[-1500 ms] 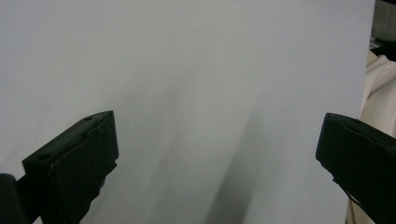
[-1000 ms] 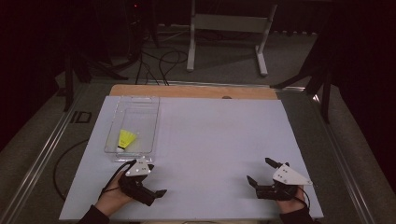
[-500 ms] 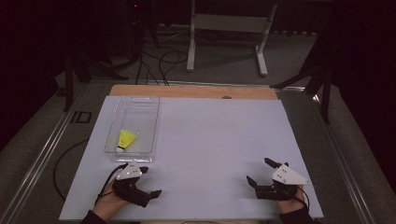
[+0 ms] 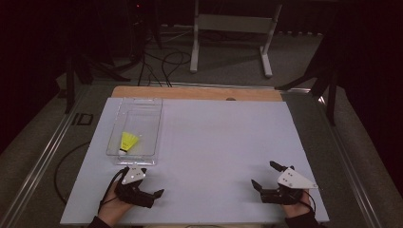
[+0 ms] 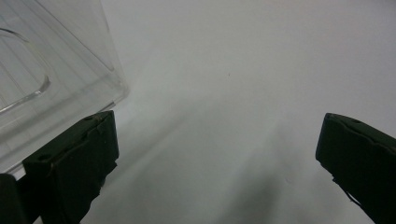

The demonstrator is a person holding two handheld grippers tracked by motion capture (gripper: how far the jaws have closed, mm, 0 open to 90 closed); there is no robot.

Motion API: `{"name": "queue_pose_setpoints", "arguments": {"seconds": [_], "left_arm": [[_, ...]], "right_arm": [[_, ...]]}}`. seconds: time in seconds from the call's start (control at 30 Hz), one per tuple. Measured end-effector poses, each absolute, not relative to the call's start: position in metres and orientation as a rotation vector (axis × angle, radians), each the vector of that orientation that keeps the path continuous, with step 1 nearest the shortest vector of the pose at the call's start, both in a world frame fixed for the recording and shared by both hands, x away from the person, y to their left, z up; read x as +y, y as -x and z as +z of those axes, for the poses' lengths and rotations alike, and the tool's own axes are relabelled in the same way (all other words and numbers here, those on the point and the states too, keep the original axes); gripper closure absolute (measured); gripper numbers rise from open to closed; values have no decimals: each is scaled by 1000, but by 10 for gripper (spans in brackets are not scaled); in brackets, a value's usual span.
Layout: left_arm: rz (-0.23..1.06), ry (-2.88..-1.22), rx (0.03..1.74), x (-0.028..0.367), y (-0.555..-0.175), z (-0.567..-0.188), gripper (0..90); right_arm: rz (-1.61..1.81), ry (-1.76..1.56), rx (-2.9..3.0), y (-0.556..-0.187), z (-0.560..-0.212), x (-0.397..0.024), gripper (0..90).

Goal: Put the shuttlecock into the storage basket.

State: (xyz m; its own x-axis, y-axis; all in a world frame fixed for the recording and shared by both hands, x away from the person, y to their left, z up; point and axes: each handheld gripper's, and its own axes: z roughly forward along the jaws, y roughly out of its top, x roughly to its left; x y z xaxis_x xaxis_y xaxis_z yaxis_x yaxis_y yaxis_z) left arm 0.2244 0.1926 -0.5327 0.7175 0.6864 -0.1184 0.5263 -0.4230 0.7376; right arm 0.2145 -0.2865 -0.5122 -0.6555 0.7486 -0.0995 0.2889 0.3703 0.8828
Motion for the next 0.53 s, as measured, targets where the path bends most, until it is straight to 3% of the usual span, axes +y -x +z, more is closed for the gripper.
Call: {"name": "queue_pose_setpoints", "arguments": {"seconds": [0.53], "left_arm": [[233,-2128,903,193,-225,-533,1]], "right_arm": [[1237,-905,2152,-216,-514,-287,84]]}}
